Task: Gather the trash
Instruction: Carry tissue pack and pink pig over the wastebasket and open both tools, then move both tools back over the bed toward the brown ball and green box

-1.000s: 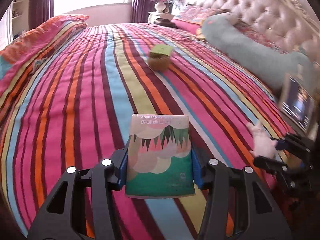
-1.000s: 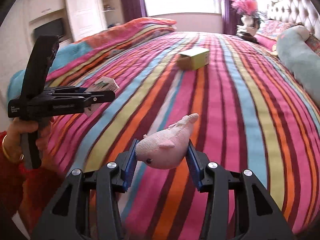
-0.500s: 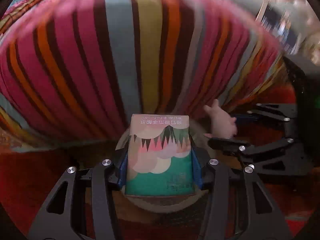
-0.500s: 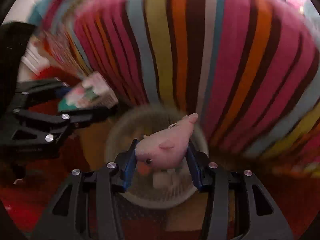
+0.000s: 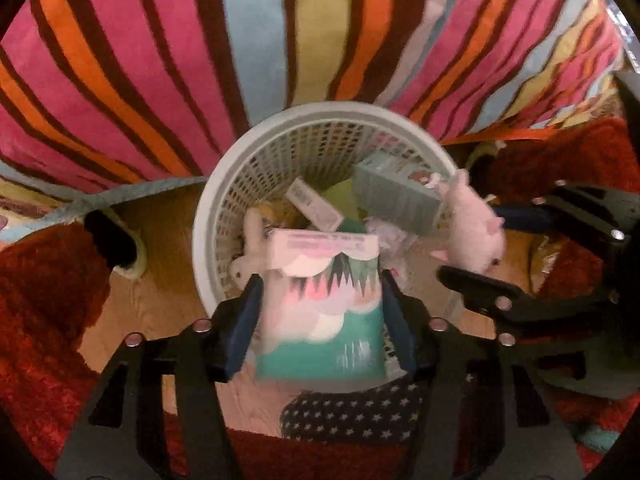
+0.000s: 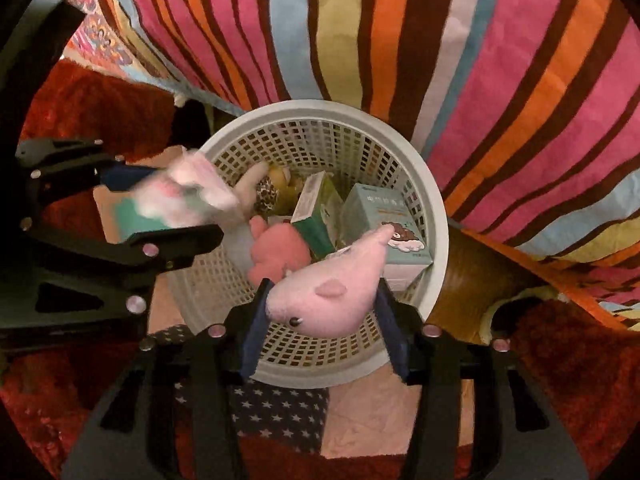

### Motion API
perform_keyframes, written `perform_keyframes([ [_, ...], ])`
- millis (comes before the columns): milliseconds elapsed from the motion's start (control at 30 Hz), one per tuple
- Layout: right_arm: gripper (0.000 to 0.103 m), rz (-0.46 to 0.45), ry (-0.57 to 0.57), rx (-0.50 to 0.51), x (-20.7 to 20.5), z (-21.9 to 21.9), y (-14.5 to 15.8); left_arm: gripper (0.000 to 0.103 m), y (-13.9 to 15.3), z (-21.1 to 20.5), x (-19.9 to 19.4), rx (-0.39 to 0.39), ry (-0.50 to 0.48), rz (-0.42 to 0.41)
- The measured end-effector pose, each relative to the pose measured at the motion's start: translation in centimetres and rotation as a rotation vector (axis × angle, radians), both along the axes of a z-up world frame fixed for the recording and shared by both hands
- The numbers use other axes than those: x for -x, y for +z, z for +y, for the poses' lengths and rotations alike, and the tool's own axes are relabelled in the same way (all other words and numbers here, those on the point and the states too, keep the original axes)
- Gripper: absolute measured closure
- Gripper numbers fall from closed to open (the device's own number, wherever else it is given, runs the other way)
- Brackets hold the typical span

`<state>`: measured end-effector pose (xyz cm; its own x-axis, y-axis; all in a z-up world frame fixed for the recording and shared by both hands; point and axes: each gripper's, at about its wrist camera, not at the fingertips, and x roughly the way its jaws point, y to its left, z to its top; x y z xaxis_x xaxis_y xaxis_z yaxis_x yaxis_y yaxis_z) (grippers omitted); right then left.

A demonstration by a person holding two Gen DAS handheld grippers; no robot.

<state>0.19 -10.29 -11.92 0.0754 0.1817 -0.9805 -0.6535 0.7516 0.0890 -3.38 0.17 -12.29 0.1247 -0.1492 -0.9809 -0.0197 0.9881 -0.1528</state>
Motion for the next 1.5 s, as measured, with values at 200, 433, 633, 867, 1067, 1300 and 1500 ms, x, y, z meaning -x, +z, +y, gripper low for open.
perform_keyframes([
  [200,0.025,0.017,-0.016,0.005,0.9,-1.6,-0.9,0.023,-0.5,0.5,-0.1,0.014,0.028,0.009],
  [433,0.025,0.019,-0.037,0.008,0.8,-2.1,-0.9,0.023,-0.2,0.5,-0.1,-0.001,0.033,-0.001],
  [633,0.025,-0.005,-0.031,0.014,0.9,-2.1,-0.5,0.022,0.2,0.4,-0.1,-0.007,0.031,-0.012],
  [867,0.025,-0.186,0.032,-0.103,1.9,-2.4,7.7,0.022,8.4,0.9,-0.1,0.054,-0.021,-0.159],
  [1067,0.025,-0.514,-0.05,-0.27,-3.9,-5.0,19.3,0.02,20.2,3.0,-5.8,0.005,-0.078,-0.479],
  [1300,0.022,-0.769,-0.3,-0.258,-19.2,-6.3,24.9,0.012,24.5,4.7,-23.3,-0.067,-0.019,-0.658],
  [1500,0.022,-0.745,-0.435,-0.198,-30.9,-6.3,23.8,0.012,24.3,6.9,-37.9,-0.025,0.117,-0.65],
])
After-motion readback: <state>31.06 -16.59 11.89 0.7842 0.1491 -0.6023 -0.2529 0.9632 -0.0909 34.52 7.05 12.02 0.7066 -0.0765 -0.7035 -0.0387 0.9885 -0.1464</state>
